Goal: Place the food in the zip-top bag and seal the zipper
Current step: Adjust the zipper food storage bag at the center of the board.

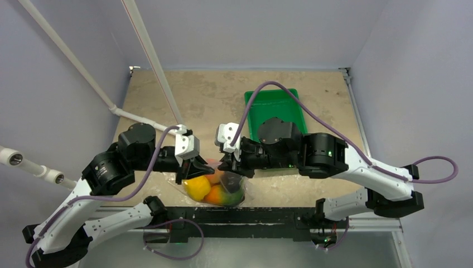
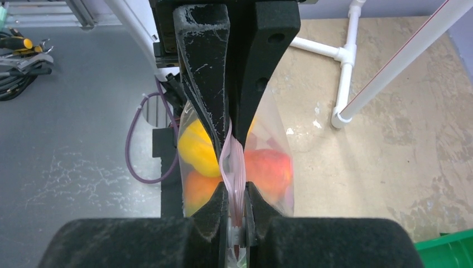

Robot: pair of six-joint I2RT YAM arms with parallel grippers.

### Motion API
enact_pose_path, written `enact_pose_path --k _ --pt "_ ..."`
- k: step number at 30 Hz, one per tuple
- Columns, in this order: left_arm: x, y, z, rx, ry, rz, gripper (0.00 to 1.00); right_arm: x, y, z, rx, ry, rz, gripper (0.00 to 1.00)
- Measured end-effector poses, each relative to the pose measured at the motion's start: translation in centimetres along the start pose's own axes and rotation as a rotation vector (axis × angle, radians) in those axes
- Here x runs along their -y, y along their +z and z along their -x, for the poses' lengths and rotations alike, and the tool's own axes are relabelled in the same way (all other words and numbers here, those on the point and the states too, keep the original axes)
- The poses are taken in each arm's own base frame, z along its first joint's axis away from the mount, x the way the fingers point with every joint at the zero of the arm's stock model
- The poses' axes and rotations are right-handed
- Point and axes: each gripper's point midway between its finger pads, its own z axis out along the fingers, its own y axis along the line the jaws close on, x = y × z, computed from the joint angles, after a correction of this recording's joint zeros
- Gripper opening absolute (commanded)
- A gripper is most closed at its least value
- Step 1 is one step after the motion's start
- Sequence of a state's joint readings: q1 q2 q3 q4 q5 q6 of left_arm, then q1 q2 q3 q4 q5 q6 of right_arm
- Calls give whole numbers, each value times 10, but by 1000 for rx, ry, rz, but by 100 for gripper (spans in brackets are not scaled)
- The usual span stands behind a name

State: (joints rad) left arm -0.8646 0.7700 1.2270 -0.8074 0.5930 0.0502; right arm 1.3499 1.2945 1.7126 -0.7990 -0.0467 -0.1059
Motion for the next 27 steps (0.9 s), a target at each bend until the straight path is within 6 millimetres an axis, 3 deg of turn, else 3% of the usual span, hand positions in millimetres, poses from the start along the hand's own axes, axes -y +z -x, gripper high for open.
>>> enact_pose_path --k 5,11,15,19,27 --pt "-3 0 -6 -26 -16 21 0 4 -5 1 60 37 -38 44" --pt "-9 -3 -11 -43 -25 60 0 11 -43 27 286 62 -96 62" --pt "-8 -6 -10 -33 -19 72 0 12 -66 38 419 68 -107 68" --pt "-6 -9 -8 -23 -13 70 0 11 -69 34 474 77 -110 71" --pt "0 -12 -6 -8 -4 48 0 1 -37 13 451 73 -58 70"
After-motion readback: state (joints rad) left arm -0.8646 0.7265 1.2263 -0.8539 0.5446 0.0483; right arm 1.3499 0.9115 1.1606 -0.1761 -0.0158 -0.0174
